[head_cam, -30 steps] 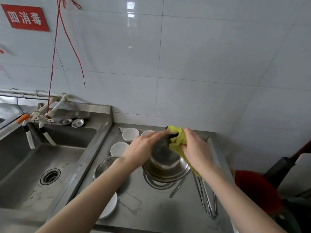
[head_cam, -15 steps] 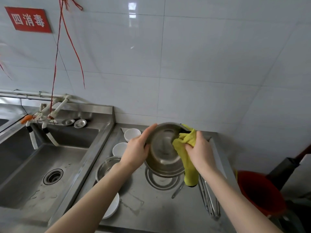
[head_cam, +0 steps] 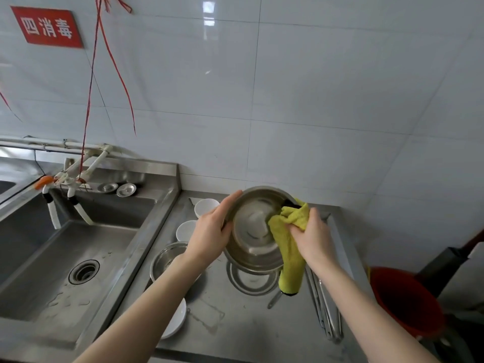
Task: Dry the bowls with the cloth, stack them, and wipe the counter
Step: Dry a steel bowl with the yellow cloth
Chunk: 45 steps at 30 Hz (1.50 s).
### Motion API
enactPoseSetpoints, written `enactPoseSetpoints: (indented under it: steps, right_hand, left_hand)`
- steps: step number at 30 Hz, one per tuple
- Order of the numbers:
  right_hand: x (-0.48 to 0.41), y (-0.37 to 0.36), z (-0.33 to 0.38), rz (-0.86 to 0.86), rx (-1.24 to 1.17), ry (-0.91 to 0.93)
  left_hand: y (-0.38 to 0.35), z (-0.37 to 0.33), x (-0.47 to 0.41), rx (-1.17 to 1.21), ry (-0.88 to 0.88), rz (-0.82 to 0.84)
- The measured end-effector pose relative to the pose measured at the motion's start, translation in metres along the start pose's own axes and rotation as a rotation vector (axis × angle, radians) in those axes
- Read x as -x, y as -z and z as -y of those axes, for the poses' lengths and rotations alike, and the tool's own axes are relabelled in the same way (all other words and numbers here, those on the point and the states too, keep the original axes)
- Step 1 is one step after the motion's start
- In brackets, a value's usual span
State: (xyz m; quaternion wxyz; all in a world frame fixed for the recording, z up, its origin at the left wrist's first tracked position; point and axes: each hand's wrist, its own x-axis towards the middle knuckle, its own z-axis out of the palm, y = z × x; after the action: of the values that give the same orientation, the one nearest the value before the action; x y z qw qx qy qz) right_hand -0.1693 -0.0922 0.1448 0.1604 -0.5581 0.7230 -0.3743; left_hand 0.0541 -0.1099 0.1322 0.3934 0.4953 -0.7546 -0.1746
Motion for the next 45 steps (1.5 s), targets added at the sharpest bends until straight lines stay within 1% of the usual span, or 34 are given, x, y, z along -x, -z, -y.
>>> enactPoseSetpoints:
  steps: [2, 4, 6, 7, 8, 9, 10, 12, 14, 15, 17, 19, 20, 22, 23, 24, 25, 26, 28, 30, 31, 32, 34, 35, 38, 40, 41, 43, 45]
  right_hand:
    - [0.003, 0.001, 0.002, -0.009, 0.121, 0.097]
    - [0.007, 0.001, 0.006, -0.019, 0.223, 0.247]
    - [0.007, -0.002, 0.007, 0.034, 0.317, 0.425]
    - [0.007, -0.004, 0.008, 0.067, 0.346, 0.489]
    - [0.007, -0.007, 0.007, 0.077, 0.348, 0.509]
    - [0.007, -0.009, 0.007, 0.060, 0.316, 0.482]
    - [0.006, -0.009, 0.005, 0.034, 0.260, 0.411]
    - [0.002, -0.010, 0.000, -0.012, 0.120, 0.219]
    - [-0.002, -0.008, -0.003, -0.021, -0.027, 0.044]
    - [-0.003, -0.006, -0.003, -0.012, -0.043, 0.009]
    - [-0.001, -0.004, 0.000, 0.002, 0.041, 0.048]
    - [0.003, -0.001, 0.005, -0.029, 0.132, 0.155]
    - [0.004, 0.000, 0.008, -0.033, 0.170, 0.220]
    - [0.006, 0.000, 0.012, 0.018, 0.310, 0.391]
    - [0.006, -0.001, 0.014, 0.055, 0.398, 0.473]
    - [0.004, -0.003, 0.014, 0.072, 0.452, 0.524]
    - [0.003, -0.005, 0.014, 0.070, 0.456, 0.532]
    - [0.002, -0.006, 0.013, 0.060, 0.411, 0.499]
    - [-0.001, -0.007, 0.008, 0.017, 0.251, 0.340]
    - [-0.005, -0.005, 0.000, -0.014, 0.077, 0.129]
    - [-0.007, -0.004, -0.003, -0.021, 0.021, 0.068]
    - [-0.007, -0.003, -0.005, -0.014, 0.005, 0.047]
    - [-0.005, -0.001, -0.003, 0.015, 0.066, 0.093]
    - [-0.004, 0.000, 0.000, 0.019, 0.127, 0.146]
    - [0.001, 0.002, 0.009, 0.010, 0.312, 0.337]
    - [0.003, 0.002, 0.012, 0.017, 0.395, 0.430]
    - [0.004, 0.001, 0.012, 0.020, 0.401, 0.457]
    - [0.004, 0.001, 0.009, 0.015, 0.338, 0.442]
    - [0.003, -0.001, 0.004, -0.006, 0.256, 0.330]
  left_hand:
    - [0.000, -0.001, -0.002, -0.089, -0.067, 0.041]
    - [-0.001, -0.003, -0.005, -0.191, -0.164, 0.100]
    - [-0.003, -0.005, -0.008, -0.311, -0.246, 0.185]
    - [-0.004, -0.005, -0.008, -0.356, -0.265, 0.202]
    - [-0.004, -0.005, -0.010, -0.362, -0.252, 0.181]
    - [-0.003, -0.007, -0.010, -0.323, -0.202, 0.131]
    - [-0.001, -0.006, -0.010, -0.253, -0.136, 0.066]
    - [0.000, -0.001, -0.007, -0.147, -0.025, -0.018]
    - [0.000, 0.005, -0.002, -0.086, 0.012, -0.012]
    - [-0.001, 0.007, 0.001, -0.053, 0.012, -0.010]
    - [-0.001, 0.008, 0.001, -0.030, -0.004, -0.012]
    - [0.000, 0.004, -0.002, -0.091, -0.075, 0.017]
    - [0.000, 0.002, -0.004, -0.136, -0.132, 0.056]
    - [-0.002, -0.004, -0.007, -0.247, -0.240, 0.190]
    - [-0.005, -0.005, -0.008, -0.298, -0.272, 0.244]
    - [-0.006, -0.004, -0.010, -0.320, -0.271, 0.258]
    - [-0.006, -0.003, -0.012, -0.298, -0.235, 0.226]
    - [-0.005, -0.003, -0.014, -0.239, -0.173, 0.160]
    - [-0.002, 0.001, -0.013, -0.137, -0.057, 0.018]
    - [-0.002, 0.005, -0.007, -0.116, 0.002, -0.031]
    - [-0.002, 0.006, -0.003, -0.113, 0.014, -0.034]
    - [-0.003, 0.006, -0.001, -0.097, 0.015, -0.037]
    - [-0.004, 0.003, 0.001, -0.075, -0.010, -0.042]
    - [-0.004, 0.002, 0.000, -0.086, -0.044, -0.023]
    - [-0.008, 0.000, -0.003, -0.188, -0.203, 0.100]
    - [-0.009, -0.002, -0.006, -0.248, -0.228, 0.141]
    - [-0.009, -0.002, -0.007, -0.258, -0.229, 0.135]
    - [-0.008, -0.004, -0.007, -0.231, -0.190, 0.069]
    - [-0.006, 0.000, -0.007, -0.153, -0.100, -0.005]
